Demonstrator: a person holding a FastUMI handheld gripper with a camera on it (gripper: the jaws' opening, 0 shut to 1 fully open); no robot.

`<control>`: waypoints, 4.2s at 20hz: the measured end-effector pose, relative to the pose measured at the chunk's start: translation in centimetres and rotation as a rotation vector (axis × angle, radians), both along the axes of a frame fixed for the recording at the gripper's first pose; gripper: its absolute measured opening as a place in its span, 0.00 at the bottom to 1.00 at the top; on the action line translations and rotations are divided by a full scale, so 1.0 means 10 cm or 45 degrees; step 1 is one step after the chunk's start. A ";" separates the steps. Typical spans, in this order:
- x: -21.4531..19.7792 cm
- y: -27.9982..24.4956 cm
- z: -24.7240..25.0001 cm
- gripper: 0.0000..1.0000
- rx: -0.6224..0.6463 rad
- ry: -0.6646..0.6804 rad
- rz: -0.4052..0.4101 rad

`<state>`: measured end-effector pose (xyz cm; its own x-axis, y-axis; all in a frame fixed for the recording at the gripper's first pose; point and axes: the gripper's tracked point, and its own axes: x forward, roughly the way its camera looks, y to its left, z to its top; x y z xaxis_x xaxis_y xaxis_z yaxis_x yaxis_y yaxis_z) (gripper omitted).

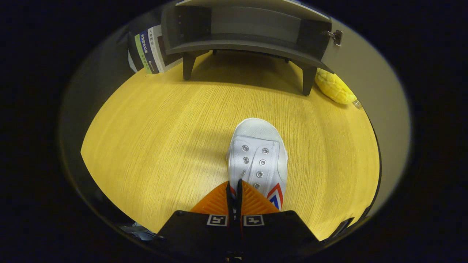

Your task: Open the shoe cabinet door, grab the shoes and put them into the shoe cabinet, then close the shoe cabinet door.

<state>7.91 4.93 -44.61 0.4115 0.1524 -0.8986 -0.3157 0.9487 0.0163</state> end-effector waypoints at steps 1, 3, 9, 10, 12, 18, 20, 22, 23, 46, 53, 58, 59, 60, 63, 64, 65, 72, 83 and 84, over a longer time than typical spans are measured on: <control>0.02 -0.01 0.01 0.02 -0.001 -0.008 0.007; 0.04 -0.01 0.06 0.01 0.003 -0.034 -0.020; 0.15 -0.17 0.49 0.02 0.006 -0.132 -0.082; 0.21 -0.18 0.60 0.02 -0.001 -0.170 -0.081; 0.28 -0.18 0.89 0.02 0.017 -0.241 -0.091; 0.50 -0.06 1.94 0.02 0.128 -0.450 -0.149; 0.58 -0.06 2.28 0.01 0.143 -0.524 -0.153; 0.72 -0.03 2.59 0.02 0.169 -0.595 -0.161; 0.78 0.00 2.71 0.02 0.176 -0.625 -0.161; 3.47 0.25 4.18 0.01 0.091 -0.952 -0.129; 4.00 0.26 3.68 0.01 0.153 -0.785 -0.175; 4.14 0.37 3.41 0.02 0.189 -0.700 -0.182; 4.14 0.38 3.41 0.02 0.194 -0.699 -0.184; 4.14 0.38 3.40 0.02 0.185 -0.707 -0.182; 4.10 0.36 3.56 0.19 0.160 -0.803 -0.187; 4.06 0.33 3.65 0.25 0.150 -0.836 -0.202; 3.99 0.32 3.73 0.29 0.153 -0.862 -0.214; 2.96 0.22 4.42 0.99 0.178 -1.117 -0.199; 0.43 0.04 4.87 0.98 0.357 -1.348 -0.152; 0.21 -0.04 4.86 0.98 0.366 -1.348 -0.170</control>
<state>10.06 4.51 3.95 0.9804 0.1962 -0.0203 -0.1957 0.9804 0.0240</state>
